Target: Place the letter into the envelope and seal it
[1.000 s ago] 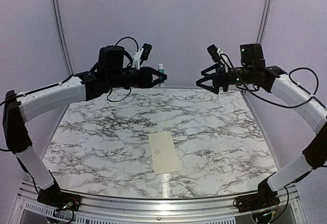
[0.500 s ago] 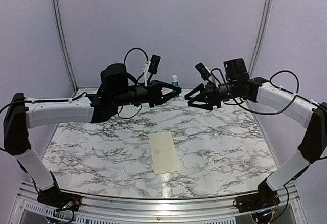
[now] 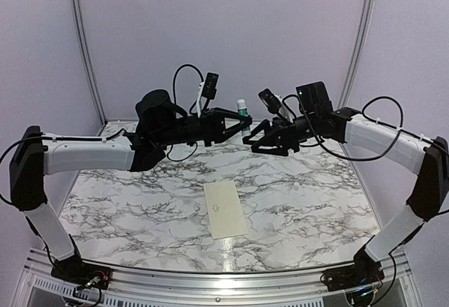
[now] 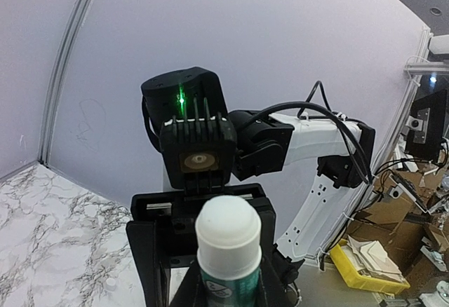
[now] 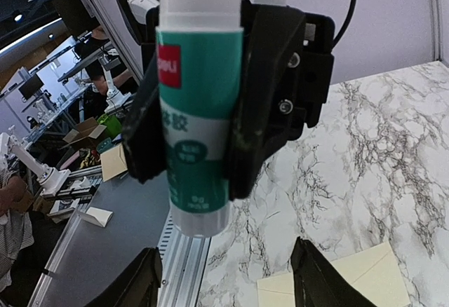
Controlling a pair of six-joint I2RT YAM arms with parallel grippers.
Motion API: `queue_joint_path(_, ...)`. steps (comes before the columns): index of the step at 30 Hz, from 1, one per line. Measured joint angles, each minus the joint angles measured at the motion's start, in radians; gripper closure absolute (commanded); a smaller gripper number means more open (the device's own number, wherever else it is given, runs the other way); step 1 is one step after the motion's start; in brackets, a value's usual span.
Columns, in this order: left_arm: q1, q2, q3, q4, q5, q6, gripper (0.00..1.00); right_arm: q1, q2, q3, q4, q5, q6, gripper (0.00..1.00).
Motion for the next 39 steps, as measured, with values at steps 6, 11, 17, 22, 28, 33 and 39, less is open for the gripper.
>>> queue_joint_path(6, 0.000, 0.019, 0.000, 0.027, 0.015, -0.029, 0.97, 0.000, 0.003, 0.008, 0.051, -0.019, 0.063, 0.46)
queue_joint_path(11, 0.000, 0.023, -0.002, 0.033, 0.015, -0.040, 0.97, 0.000, 0.010, 0.018, 0.092, -0.039, 0.105, 0.58)
queue_joint_path(17, 0.000, 0.024, -0.007, 0.040, 0.014, -0.044, 0.97, 0.000, 0.016, 0.018, 0.123, -0.061, 0.146, 0.71)
queue_joint_path(22, 0.000, 0.025, -0.011, 0.042, 0.014, -0.044, 0.97, 0.001, 0.016, 0.018, 0.143, -0.069, 0.165, 0.80)
queue_joint_path(28, 0.000, 0.025, -0.023, 0.057, 0.007, -0.040, 0.98, 0.000, 0.020, 0.018, 0.165, -0.068, 0.215, 0.96)
queue_joint_path(33, 0.000, 0.026, -0.035, 0.057, -0.052, -0.039, 1.00, 0.000, 0.023, 0.048, 0.093, 0.011, 0.181, 1.00)
queue_joint_path(39, -0.038, 0.039, -0.014, -0.004, -0.380, 0.013, 1.00, 0.018, -0.005, 0.119, -0.037, 0.386, 0.082, 1.00)
